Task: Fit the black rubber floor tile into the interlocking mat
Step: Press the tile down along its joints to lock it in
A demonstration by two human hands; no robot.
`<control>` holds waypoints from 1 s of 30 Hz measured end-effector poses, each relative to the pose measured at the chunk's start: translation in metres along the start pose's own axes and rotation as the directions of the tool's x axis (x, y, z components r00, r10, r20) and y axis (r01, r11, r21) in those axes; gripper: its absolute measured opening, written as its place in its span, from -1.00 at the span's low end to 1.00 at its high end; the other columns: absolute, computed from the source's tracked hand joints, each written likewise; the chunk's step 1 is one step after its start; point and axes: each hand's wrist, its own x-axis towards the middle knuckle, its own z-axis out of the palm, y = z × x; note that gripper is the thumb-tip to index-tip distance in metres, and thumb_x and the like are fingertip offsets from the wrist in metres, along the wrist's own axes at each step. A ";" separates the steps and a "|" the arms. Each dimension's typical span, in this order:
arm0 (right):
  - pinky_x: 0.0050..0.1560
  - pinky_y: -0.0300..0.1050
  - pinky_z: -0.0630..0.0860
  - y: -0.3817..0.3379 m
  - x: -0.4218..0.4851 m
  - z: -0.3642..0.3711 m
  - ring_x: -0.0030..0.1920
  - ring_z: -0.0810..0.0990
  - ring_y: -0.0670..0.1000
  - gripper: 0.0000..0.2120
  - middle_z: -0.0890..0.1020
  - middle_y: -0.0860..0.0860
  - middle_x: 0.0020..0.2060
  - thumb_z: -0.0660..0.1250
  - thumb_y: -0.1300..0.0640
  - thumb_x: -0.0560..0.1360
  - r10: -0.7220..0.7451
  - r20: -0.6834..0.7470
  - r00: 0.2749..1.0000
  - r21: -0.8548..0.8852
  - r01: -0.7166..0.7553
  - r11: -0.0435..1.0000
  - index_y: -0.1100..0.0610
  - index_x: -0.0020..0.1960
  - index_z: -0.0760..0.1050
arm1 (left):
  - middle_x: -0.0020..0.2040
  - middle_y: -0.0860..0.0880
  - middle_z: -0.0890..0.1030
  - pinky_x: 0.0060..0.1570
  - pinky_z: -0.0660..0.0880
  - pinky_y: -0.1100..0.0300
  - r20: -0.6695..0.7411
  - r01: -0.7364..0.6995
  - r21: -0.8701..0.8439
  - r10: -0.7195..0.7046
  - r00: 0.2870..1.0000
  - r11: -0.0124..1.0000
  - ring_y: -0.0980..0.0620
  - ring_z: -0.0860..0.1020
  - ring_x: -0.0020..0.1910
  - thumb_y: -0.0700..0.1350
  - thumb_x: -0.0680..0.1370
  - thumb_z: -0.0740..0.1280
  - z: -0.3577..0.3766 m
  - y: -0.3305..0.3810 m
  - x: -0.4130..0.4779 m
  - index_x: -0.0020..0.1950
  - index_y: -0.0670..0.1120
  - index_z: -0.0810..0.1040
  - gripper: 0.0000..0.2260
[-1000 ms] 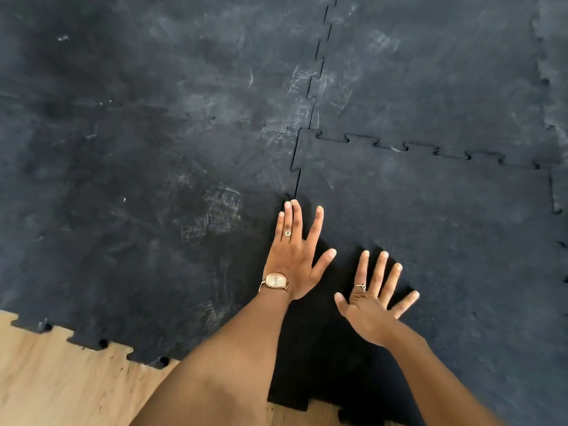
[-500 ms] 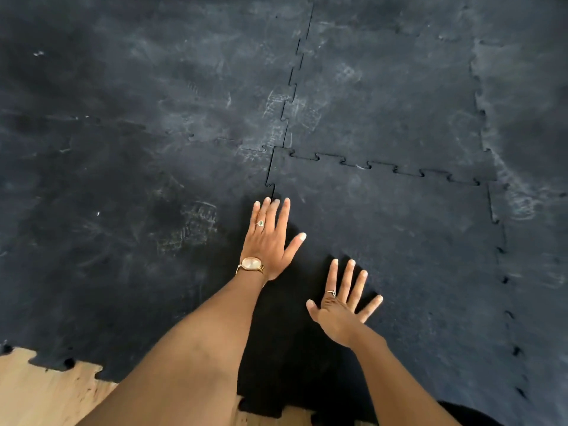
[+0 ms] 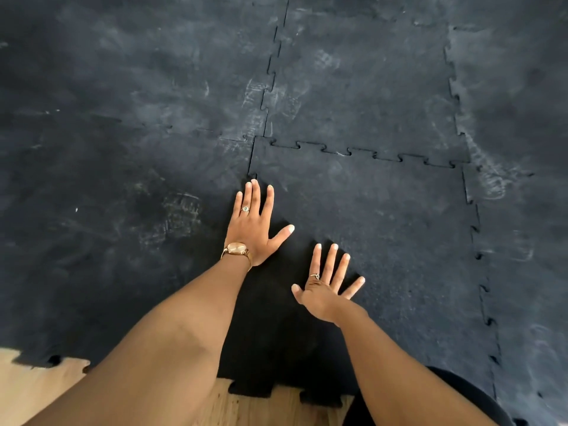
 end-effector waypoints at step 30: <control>0.41 0.47 -0.11 0.004 0.003 0.055 0.56 -0.12 0.22 -0.33 -0.03 0.11 0.58 -0.08 -0.20 0.56 -0.091 -0.650 0.754 -0.182 -0.039 0.983 0.06 0.58 -0.06 | 0.60 -0.18 0.01 0.54 -0.07 -0.04 0.024 0.069 -0.086 -0.067 0.997 0.994 -0.13 -0.03 0.59 0.20 0.61 -0.01 0.026 0.018 -0.154 0.59 -0.19 0.04 -0.33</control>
